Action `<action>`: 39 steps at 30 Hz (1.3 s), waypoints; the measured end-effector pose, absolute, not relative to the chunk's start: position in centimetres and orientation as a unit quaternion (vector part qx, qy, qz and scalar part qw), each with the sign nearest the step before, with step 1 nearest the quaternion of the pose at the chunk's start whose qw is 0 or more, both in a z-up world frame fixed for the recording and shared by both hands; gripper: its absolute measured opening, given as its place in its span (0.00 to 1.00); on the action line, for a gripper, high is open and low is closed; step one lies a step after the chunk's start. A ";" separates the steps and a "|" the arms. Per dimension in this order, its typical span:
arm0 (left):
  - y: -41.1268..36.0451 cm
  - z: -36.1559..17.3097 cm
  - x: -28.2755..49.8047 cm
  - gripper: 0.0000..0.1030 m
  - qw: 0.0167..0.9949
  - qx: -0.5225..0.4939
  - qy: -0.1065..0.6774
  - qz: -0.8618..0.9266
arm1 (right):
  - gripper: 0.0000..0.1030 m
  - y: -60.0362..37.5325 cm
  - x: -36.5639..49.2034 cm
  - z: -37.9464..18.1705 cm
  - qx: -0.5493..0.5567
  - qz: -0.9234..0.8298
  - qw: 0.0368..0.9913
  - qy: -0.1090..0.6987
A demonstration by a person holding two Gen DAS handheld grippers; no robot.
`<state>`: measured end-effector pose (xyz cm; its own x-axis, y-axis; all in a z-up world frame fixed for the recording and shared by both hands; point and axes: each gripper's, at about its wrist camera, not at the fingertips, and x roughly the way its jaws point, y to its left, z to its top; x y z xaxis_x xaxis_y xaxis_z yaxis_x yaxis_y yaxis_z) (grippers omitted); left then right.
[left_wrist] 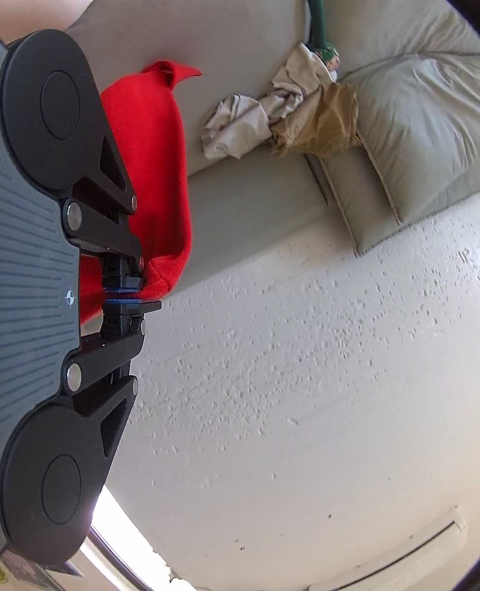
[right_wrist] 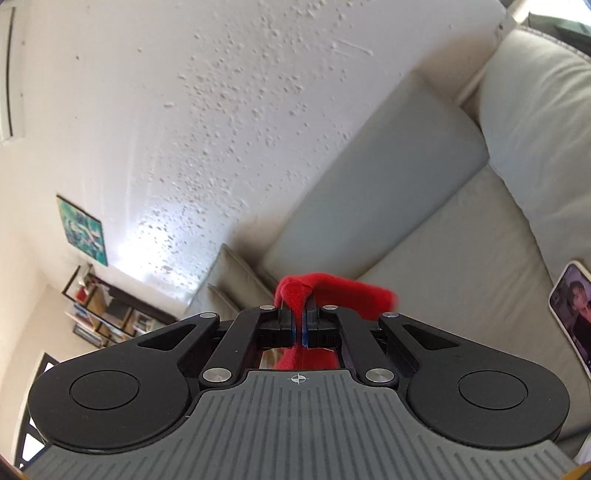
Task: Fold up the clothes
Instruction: 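Lift the shirt up with both grippers and shake it out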
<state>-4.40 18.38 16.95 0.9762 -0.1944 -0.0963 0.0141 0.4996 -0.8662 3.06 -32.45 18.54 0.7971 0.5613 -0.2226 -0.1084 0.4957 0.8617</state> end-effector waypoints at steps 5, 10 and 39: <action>17.2 22.7 -7.4 0.01 0.884 -0.449 0.011 -0.129 | 0.02 -35.0 -0.6 24.0 0.440 0.215 0.854 0.176; 14.6 29.1 -11.8 0.01 0.909 -0.362 -0.098 -0.184 | 0.03 -36.1 -6.1 31.2 0.378 0.232 0.893 0.081; 13.7 25.3 8.6 0.02 0.952 -0.289 0.025 -0.097 | 0.03 -31.5 14.6 29.6 0.244 0.122 0.954 0.126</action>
